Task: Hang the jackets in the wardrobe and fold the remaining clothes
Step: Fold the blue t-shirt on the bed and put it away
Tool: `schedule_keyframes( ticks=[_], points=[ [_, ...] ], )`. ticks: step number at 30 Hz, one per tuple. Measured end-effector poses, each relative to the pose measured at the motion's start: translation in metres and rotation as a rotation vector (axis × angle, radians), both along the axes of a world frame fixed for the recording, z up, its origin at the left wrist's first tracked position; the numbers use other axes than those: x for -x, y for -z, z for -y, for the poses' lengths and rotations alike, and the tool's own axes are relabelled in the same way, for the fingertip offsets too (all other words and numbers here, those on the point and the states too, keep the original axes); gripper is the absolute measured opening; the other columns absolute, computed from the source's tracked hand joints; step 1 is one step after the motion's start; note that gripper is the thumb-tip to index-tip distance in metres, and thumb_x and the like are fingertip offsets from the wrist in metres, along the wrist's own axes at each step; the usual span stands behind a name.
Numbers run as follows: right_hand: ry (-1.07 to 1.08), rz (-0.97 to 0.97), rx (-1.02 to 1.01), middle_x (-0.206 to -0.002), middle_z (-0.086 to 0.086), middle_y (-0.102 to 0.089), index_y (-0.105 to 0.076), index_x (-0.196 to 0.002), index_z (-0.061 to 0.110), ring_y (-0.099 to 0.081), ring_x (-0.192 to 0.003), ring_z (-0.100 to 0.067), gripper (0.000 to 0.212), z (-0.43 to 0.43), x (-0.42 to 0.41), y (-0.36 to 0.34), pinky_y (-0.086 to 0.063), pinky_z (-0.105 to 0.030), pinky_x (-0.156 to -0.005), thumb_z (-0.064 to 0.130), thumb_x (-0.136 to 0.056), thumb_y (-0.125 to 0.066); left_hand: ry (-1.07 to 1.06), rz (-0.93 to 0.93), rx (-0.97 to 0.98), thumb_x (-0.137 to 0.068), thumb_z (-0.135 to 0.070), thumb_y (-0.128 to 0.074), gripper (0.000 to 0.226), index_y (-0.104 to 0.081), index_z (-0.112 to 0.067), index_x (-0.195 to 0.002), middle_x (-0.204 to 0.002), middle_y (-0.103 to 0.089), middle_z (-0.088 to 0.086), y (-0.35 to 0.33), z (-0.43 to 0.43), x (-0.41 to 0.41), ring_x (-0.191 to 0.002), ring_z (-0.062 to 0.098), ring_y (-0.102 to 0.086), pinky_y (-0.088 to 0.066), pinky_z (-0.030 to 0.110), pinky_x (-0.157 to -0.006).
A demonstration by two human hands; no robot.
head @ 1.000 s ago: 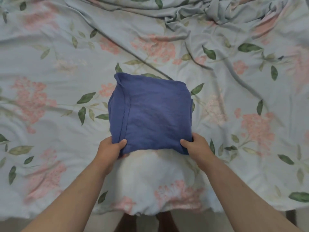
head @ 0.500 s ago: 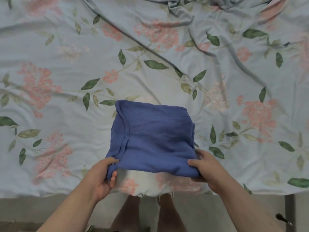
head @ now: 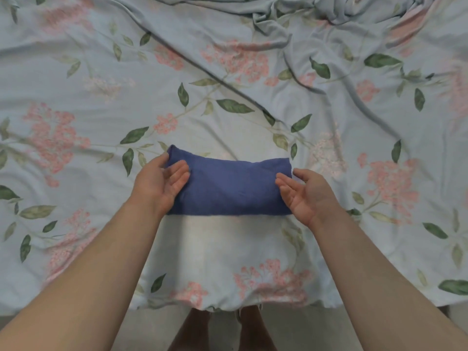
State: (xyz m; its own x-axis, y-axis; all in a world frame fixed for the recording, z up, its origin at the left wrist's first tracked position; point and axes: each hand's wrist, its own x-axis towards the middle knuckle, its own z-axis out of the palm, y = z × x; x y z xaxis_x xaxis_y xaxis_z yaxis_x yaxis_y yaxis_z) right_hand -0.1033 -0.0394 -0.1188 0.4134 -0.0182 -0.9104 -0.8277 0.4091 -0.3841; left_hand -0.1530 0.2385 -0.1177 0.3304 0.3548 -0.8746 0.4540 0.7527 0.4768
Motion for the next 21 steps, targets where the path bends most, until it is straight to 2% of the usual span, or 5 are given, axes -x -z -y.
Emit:
schedule_keyframes(
  ticks=[2,5,9,17,21],
  points=[
    [-0.121,0.069,0.312,-0.081,-0.005,-0.066,-0.062,-0.093,0.008,-0.06,-0.055,-0.015,0.009,0.002,0.005,0.012,-0.048,-0.024,-0.047,0.014,-0.089,-0.056,0.144,-0.151,-0.272,-0.09,-0.028,-0.065,0.022,-0.063,-0.012,-0.103,-0.088,-0.063,0.004,0.015,-0.004,0.015,-0.074,0.016,-0.062,-0.057,0.028,-0.065],
    [-0.483,0.155,0.693,-0.084,0.005,-0.064,-0.059,-0.078,0.021,-0.061,-0.077,-0.014,0.016,0.004,0.02,0.026,-0.048,-0.031,-0.068,0.033,-0.085,-0.067,0.394,-0.29,-0.452,-0.08,-0.038,-0.076,0.042,-0.06,-0.005,-0.102,-0.102,-0.065,0.007,0.029,-0.005,0.042,-0.091,0.024,-0.062,-0.053,0.042,-0.086],
    [-0.526,0.069,0.441,-0.098,-0.002,-0.07,-0.065,-0.104,0.01,-0.066,-0.088,-0.021,0.04,-0.002,0.031,0.036,-0.054,-0.036,-0.076,0.04,-0.081,-0.078,0.588,-0.214,-0.331,-0.077,-0.042,-0.081,0.053,-0.061,-0.009,-0.113,-0.108,-0.07,0.004,0.031,-0.004,0.047,-0.097,0.025,-0.066,-0.052,0.036,-0.07],
    [-0.489,0.094,0.31,-0.094,-0.004,-0.076,-0.068,-0.111,0.008,-0.073,-0.087,-0.026,0.032,-0.01,0.014,0.017,-0.058,-0.039,-0.074,0.019,-0.082,-0.077,0.61,-0.091,-0.129,-0.08,-0.019,-0.079,0.027,-0.069,-0.018,-0.106,-0.098,-0.077,0.0,0.023,-0.006,0.033,-0.097,0.025,-0.071,-0.052,0.041,-0.09],
    [-0.425,0.174,0.205,-0.098,-0.003,-0.077,-0.066,-0.112,0.013,-0.075,-0.087,-0.023,0.027,-0.018,0.007,-0.018,-0.058,-0.035,-0.064,0.013,-0.086,-0.073,0.514,0.017,-0.066,-0.084,-0.01,-0.073,0.024,-0.069,-0.018,-0.106,-0.097,-0.077,-0.001,-0.005,-0.01,0.032,-0.087,0.018,-0.074,-0.058,0.027,-0.063]
  ],
)
